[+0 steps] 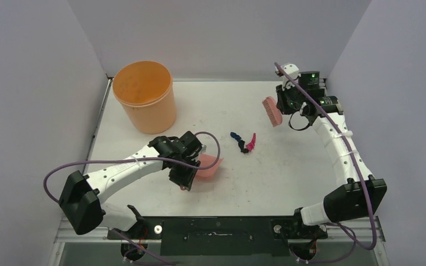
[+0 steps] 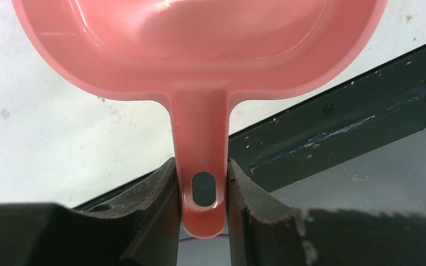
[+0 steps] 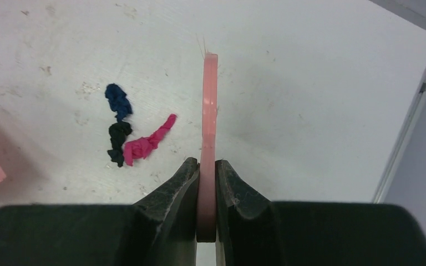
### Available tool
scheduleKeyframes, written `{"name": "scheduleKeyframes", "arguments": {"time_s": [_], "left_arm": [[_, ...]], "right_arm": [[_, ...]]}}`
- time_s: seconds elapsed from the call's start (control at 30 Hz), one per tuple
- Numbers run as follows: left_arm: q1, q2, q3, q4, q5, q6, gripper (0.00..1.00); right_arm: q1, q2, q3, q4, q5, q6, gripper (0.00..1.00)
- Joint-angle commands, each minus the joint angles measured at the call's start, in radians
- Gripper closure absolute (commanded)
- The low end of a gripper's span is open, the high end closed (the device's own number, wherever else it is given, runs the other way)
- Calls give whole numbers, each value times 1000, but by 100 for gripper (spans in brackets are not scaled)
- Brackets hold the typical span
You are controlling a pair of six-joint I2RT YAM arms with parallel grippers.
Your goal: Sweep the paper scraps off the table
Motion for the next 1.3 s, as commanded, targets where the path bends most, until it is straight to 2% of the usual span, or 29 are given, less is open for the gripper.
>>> {"name": "scheduleKeyframes", "arguments": {"time_s": [0.0,0.13,0.33,0.57,0.77,0.97,1.17,1.27], "left_arm": [[-43,98,97,78,-13,69,100],[-70,220,165,57,-23,91,100],[-107,355,272,6,-66,127,100],[-117,462,330,5,-71,150,100],[-118,536,380,41,-48,151,100],[-127,579,407,86,-40,138,100],[-138,571,402,102,-61,116,100],[-143,541,376,112,-67,103,100]], "right_arm": [[106,29,-55,64,309,-113,95],[159,70,-100,112,383,-107,95],[217,154,-108,116,334,-56,95],[294,196,-133,69,160,45,95],[314,179,-144,13,-107,97,95],[217,142,-128,-43,-429,202,95],[98,195,35,-244,-574,181,95],[70,220,137,-319,-547,101,95]]}}
